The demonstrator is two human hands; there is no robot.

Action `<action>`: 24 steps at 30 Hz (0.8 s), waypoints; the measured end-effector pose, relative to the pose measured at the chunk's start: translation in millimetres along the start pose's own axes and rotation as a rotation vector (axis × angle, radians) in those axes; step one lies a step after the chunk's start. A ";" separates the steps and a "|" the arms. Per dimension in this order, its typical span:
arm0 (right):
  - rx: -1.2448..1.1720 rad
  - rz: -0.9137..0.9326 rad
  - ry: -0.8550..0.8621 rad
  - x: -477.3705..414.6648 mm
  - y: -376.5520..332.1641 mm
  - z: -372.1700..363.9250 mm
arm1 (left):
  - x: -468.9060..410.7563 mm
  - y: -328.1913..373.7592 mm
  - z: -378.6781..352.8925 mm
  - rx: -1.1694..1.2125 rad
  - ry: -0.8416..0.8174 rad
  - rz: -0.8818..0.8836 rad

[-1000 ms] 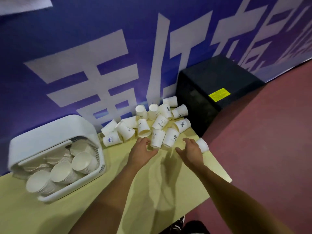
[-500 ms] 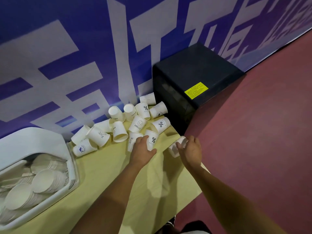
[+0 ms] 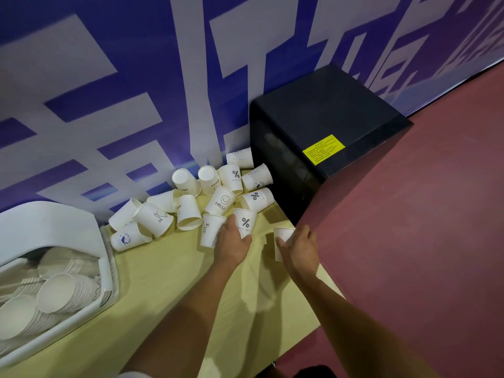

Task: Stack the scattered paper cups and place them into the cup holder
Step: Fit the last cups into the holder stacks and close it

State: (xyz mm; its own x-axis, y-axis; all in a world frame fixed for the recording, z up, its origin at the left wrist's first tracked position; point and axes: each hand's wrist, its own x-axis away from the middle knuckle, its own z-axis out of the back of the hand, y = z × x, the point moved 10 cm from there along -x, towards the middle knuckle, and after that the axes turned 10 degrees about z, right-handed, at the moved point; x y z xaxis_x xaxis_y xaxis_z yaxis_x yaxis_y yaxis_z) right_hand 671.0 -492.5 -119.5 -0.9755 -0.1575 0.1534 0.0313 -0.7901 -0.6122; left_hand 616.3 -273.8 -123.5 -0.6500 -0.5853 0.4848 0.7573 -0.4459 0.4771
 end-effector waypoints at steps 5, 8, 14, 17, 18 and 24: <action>-0.016 -0.017 -0.058 -4.3 0.9 -5.7 | -1.2 -1.7 -0.5 -0.001 0.007 0.042; -0.034 -0.007 -0.068 -4.9 -4.4 -2.8 | 4.8 -2.8 0.1 0.014 -0.016 0.040; -0.037 0.044 -0.071 -1.7 -42.4 -2.0 | 21.9 -8.7 19.5 0.102 -0.112 -0.041; -0.039 0.086 -0.064 2.3 -72.1 -7.1 | 28.4 -25.2 43.9 0.168 -0.139 -0.044; -0.042 0.099 -0.067 4.7 -81.7 -10.4 | 29.7 -35.2 54.8 0.210 -0.133 -0.023; -0.077 0.225 -0.041 33.4 -150.4 -29.3 | 45.7 -104.4 114.6 0.382 -0.102 0.064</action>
State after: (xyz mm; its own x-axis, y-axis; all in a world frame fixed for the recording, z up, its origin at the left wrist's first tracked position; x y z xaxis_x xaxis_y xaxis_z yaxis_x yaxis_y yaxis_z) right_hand 627.3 -361.6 -45.1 -0.9363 -0.3492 0.0370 0.2284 -0.6856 -0.6912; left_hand 500.3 -176.3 -67.1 -0.6198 -0.5250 0.5833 0.7309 -0.1154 0.6727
